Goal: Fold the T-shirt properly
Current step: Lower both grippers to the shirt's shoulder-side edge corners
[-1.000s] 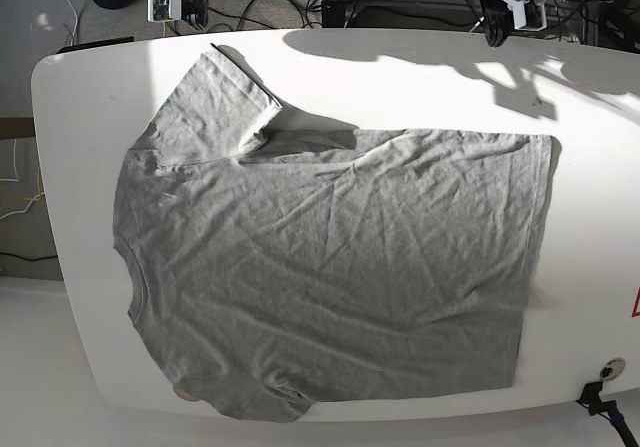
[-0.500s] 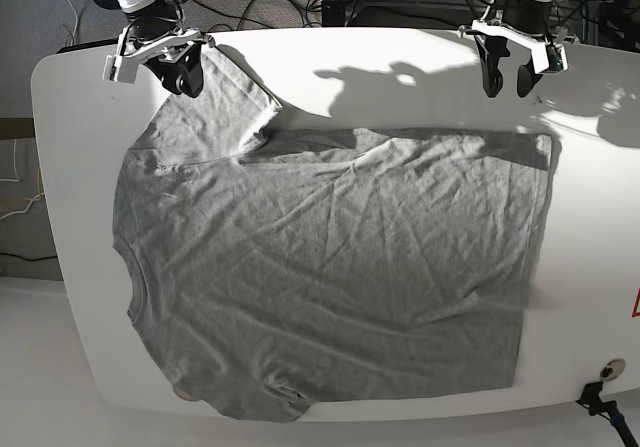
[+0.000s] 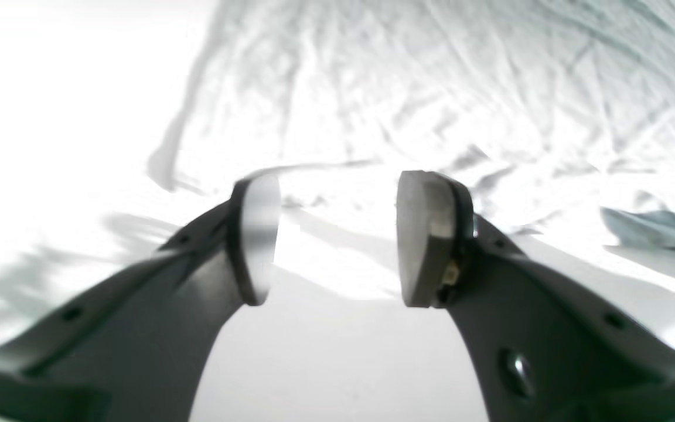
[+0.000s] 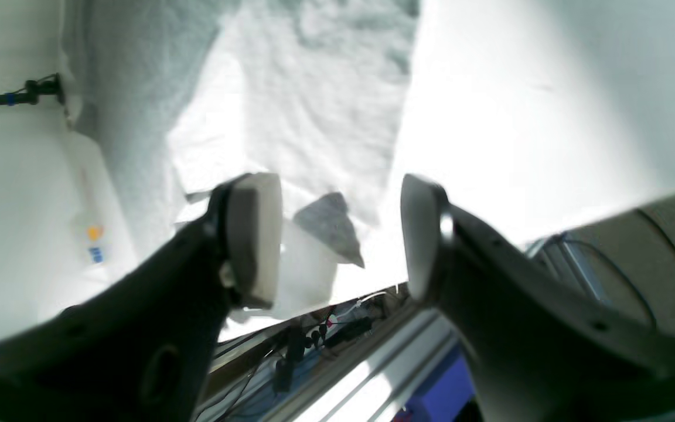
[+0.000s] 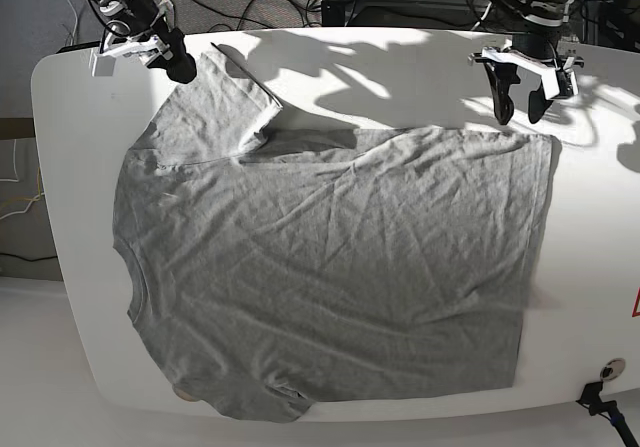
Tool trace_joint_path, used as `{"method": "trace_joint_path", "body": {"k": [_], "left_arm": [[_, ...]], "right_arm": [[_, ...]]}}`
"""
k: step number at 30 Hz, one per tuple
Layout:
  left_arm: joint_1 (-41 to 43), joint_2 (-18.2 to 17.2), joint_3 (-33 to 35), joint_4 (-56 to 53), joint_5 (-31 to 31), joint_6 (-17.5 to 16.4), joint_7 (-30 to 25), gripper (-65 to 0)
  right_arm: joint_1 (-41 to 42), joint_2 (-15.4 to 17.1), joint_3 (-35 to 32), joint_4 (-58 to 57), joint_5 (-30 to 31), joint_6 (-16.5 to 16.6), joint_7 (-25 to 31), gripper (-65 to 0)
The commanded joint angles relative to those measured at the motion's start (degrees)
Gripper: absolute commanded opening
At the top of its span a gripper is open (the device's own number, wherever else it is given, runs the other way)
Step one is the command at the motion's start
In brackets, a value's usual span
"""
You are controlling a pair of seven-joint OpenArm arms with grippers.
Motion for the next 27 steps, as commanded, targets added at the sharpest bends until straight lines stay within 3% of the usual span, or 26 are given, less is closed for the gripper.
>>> {"method": "trace_joint_path", "body": {"k": [1, 5, 9, 12, 16, 27], "left_arm": [[-0.72, -0.28, -1.12, 0.87, -1.82, -0.19, -1.27, -34.9], [-2.3, -0.37, -5.43, 0.26, -9.55, -0.28, 2.95, -34.8], [-4.59, -0.37, -8.95, 0.08, -12.72, -0.46, 8.66, -34.8], [-6.17, -0.37, -11.49, -0.62, -14.83, -5.11, 11.3, -34.8], [-7.75, -0.28, -14.57, -3.0, -15.18, -6.7, 14.46, -34.8], [-8.72, -0.28, -14.92, -3.52, -14.83, -6.7, 14.9, -34.8]], "right_arm": [[-0.45, 0.58, 0.27, -1.43, 0.92, 0.86, 0.03, -33.9], [0.61, 0.58, 0.18, -3.98, 0.92, 0.95, -1.2, -33.9], [1.22, -0.57, 0.0, -6.0, 0.92, 0.95, -2.17, -34.1], [1.93, -1.01, -1.4, -6.44, 0.92, 0.95, -2.26, -34.1], [2.19, -1.09, -4.48, -6.44, 0.92, 0.68, -2.26, -34.1], [5.09, -2.5, -5.27, -6.53, 0.83, 0.42, -2.26, -34.6]]}}
